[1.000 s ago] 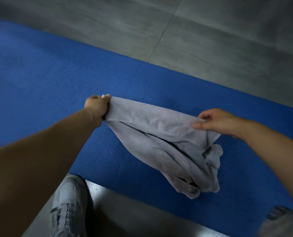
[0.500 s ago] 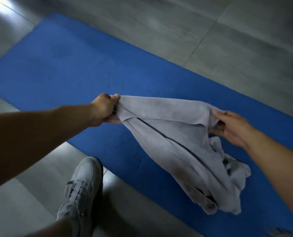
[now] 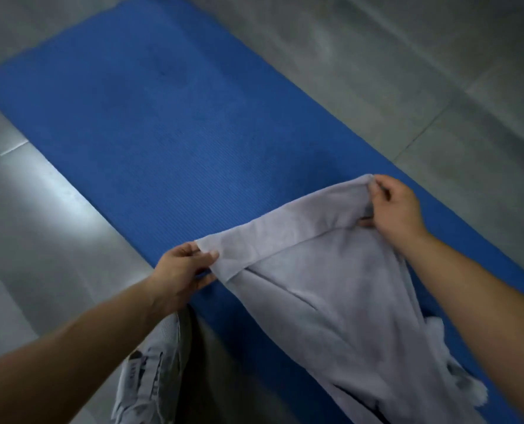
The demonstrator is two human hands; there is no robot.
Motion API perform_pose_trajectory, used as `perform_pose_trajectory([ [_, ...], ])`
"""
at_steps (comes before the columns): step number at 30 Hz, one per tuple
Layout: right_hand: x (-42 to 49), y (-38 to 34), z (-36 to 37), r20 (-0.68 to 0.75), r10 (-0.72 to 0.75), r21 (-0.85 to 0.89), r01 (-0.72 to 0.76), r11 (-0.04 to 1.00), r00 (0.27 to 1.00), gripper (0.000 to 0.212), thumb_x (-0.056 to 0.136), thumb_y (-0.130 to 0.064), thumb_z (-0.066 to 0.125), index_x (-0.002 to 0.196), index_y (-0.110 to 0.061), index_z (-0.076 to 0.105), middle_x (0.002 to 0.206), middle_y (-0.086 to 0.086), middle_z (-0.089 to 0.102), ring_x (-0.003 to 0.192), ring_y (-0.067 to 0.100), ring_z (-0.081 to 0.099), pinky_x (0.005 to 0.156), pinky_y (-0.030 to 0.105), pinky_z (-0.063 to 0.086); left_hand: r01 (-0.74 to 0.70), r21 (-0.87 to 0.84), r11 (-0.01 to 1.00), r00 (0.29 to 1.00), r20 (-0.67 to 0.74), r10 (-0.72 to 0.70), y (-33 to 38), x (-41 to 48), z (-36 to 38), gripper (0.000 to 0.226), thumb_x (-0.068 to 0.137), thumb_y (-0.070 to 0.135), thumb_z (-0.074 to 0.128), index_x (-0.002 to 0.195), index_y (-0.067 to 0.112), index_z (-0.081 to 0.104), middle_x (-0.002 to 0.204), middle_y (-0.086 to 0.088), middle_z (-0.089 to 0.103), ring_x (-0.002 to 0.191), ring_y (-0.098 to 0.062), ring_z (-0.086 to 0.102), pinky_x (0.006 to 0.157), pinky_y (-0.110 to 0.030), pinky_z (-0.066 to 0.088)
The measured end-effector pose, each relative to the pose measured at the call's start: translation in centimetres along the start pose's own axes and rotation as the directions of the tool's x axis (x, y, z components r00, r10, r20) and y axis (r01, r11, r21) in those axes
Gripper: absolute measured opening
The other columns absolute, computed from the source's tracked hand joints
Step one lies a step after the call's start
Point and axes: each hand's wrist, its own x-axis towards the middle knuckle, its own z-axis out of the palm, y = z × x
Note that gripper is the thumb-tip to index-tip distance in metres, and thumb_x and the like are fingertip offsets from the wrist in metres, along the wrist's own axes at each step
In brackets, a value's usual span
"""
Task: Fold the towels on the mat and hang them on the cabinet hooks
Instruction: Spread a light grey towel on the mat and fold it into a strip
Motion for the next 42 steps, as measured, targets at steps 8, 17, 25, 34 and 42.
perform_pose_trajectory([
  [8,13.4,-9.3,12.6,0.054,-0.178,-0.040,0.180,0.983,0.983,0.011,0.097,-0.029,0.062,0.099,-0.022,0.070,0.082,-0.008,0.065,0.068,-0.003,0.056,0.071,0.019,0.046,-0.211,0.056,0.976,0.924,-0.315,0.218,9.2,6.8,-6.9,0.017,0.092,0.009,0.072,0.108,0.004,0.071,0.089,-0.011,0.069,0.081,-0.023,0.066,0.070,-0.030,0.061],
  [17,20.8,-13.7,22.5,0.124,-0.072,0.025,0.070,0.997,0.990,0.046,0.092,-0.033,0.062,0.138,-0.029,0.055,0.119,-0.007,0.061,0.112,0.016,0.062,0.098,0.041,0.054,-0.200,0.315,0.928,0.841,-0.432,0.328,13.8,11.4,-9.3,0.026,0.085,0.022,0.081,0.105,0.022,0.065,0.100,0.002,0.072,0.092,-0.019,0.072,0.085,-0.042,0.061],
  [25,14.9,-6.7,15.2,0.152,-0.165,-0.258,0.200,0.945,0.975,0.041,0.091,-0.023,0.067,0.131,-0.015,0.059,0.129,0.005,0.061,0.117,0.021,0.058,0.095,0.025,0.043,-0.065,0.575,0.816,0.729,-0.531,0.432,12.9,9.2,-6.9,0.073,0.083,0.032,0.076,0.143,0.019,0.037,0.143,-0.007,0.037,0.125,-0.027,0.046,0.101,-0.046,0.049],
  [34,3.2,5.7,-0.7,0.138,0.120,-0.445,-0.046,0.894,0.983,0.030,0.088,-0.037,0.071,0.112,-0.019,0.068,0.110,-0.003,0.068,0.099,0.016,0.063,0.087,0.033,0.050,-0.507,0.824,0.255,0.834,0.393,0.387,8.3,6.8,6.3,0.005,0.089,0.014,0.069,0.090,0.018,0.068,0.082,0.008,0.066,0.072,-0.005,0.060,0.076,-0.030,0.051],
  [42,-4.5,15.1,-8.8,0.112,0.439,-0.533,-0.318,0.784,0.892,0.052,0.083,-0.050,0.075,0.123,-0.019,0.063,0.124,0.000,0.064,0.110,0.019,0.061,0.094,0.034,0.050,-0.821,0.551,-0.150,0.567,0.819,-0.093,1.2,6.2,22.4,0.024,0.091,0.024,0.068,0.111,0.013,0.073,0.109,-0.003,0.070,0.104,-0.021,0.064,0.093,-0.028,0.049],
])
